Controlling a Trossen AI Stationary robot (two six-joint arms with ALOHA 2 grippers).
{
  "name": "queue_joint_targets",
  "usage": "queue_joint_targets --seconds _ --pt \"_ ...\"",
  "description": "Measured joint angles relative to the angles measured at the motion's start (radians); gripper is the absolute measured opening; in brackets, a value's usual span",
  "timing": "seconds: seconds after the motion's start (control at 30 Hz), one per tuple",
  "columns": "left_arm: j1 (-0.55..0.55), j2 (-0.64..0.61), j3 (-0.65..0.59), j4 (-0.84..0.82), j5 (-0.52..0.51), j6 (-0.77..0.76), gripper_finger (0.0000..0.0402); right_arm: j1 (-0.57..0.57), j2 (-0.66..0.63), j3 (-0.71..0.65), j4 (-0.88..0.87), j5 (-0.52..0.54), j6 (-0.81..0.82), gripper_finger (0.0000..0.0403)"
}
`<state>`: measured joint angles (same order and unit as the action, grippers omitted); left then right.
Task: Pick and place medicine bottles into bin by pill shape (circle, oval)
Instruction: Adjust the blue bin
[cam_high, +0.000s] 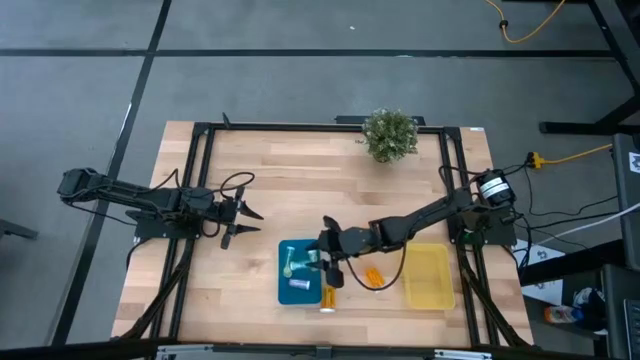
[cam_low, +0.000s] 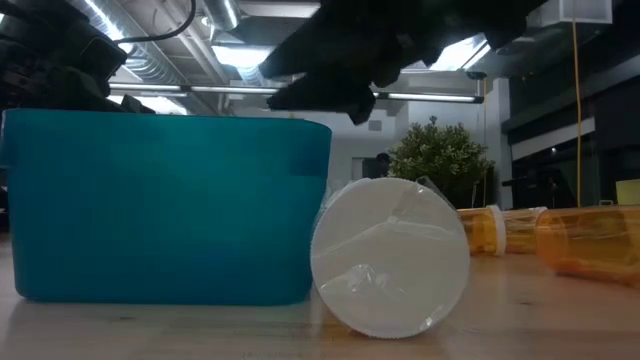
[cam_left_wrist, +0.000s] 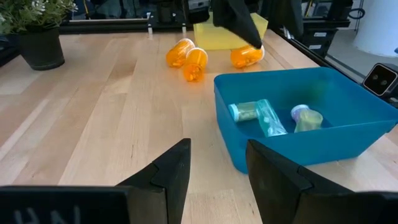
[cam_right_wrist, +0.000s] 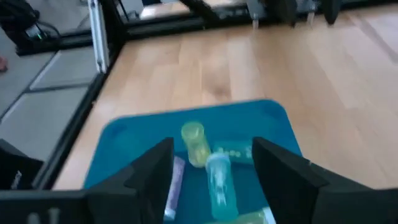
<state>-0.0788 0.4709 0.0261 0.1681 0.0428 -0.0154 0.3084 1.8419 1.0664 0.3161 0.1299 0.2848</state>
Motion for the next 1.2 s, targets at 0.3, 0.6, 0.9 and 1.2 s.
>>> queue_joint_targets --seconds 0.3,0.6,0.9,1.2 --pt "0.0 0.0 0.0 0.0 0.0 0.0 0.0147 0.0 0.0 0.0 -0.165 0.058 -0.001 0.0215" --pt "0.0 0.0 0.0 0.0 0.0 0.0 0.0147 0.0 0.018 0.0 -0.169 0.06 -0.053 0.0205" --pt "0.0 0.0 0.0 0.0 0.0 0.0 0.0147 -0.001 0.021 0.0 -0.225 0.061 -0.024 0.0205" --pt "0.0 0.0 0.0 -0.001 0.0 0.0 0.0147 -0.001 0.02 0.0 -0.235 0.064 0.001 0.0205"
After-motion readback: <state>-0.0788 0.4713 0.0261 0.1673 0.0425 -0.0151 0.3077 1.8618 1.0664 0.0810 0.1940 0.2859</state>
